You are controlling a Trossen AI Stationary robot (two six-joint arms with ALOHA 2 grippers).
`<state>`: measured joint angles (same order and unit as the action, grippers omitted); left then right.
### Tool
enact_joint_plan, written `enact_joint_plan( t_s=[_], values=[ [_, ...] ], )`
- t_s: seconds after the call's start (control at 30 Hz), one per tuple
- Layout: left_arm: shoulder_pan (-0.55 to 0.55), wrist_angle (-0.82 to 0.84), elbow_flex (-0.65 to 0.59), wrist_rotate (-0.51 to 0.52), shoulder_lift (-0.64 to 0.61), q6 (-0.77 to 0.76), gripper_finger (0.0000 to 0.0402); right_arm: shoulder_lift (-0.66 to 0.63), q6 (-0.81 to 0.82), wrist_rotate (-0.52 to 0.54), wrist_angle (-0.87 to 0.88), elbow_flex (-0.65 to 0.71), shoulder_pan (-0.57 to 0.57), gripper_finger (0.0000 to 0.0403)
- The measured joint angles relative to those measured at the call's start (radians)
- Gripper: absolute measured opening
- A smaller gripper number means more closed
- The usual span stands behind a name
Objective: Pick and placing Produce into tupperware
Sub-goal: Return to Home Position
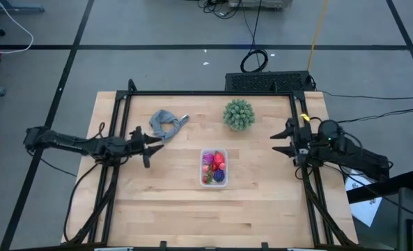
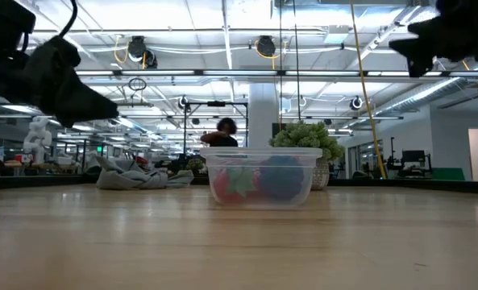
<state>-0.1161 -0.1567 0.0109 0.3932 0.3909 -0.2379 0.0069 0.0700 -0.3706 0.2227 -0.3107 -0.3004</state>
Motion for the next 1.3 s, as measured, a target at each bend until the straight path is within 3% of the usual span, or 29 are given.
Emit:
enact_joint_plan(
  t_s=[0.23, 0.5, 0.83, 0.93, 1.17, 1.3],
  values=[
    [0.075, 0.054, 0.0, -0.015, 0.001, -0.02, 0.0152, 0.0, 0.024, 0.002, -0.095, 0.127, -0.001, 0.0193],
    [0.105, 0.039, 0.0, -0.05, 0.001, 0.0, 0.0152, -0.001, -0.004, 0.001, -0.1, 0.134, -0.033, 0.0193],
    [0.124, -0.133, 0.0, -0.052, -0.049, 0.168, 0.0152, -0.004, -0.008, -0.001, -0.1, 0.134, -0.054, 0.0193],
    [0.138, -0.071, 0.001, -0.074, -0.114, 0.147, 0.0152, -0.004, -0.007, -0.001, -0.1, 0.134, -0.054, 0.0193],
    [0.14, 0.352, 0.105, -0.089, -0.346, 0.083, 0.0152, -0.004, -0.004, -0.001, -0.1, 0.134, -0.054, 0.0193],
    [0.12, 0.382, 0.101, -0.13, -0.388, 0.079, 0.0152, -0.004, -0.019, -0.001, -0.136, 0.134, -0.054, 0.0193]
  ],
)
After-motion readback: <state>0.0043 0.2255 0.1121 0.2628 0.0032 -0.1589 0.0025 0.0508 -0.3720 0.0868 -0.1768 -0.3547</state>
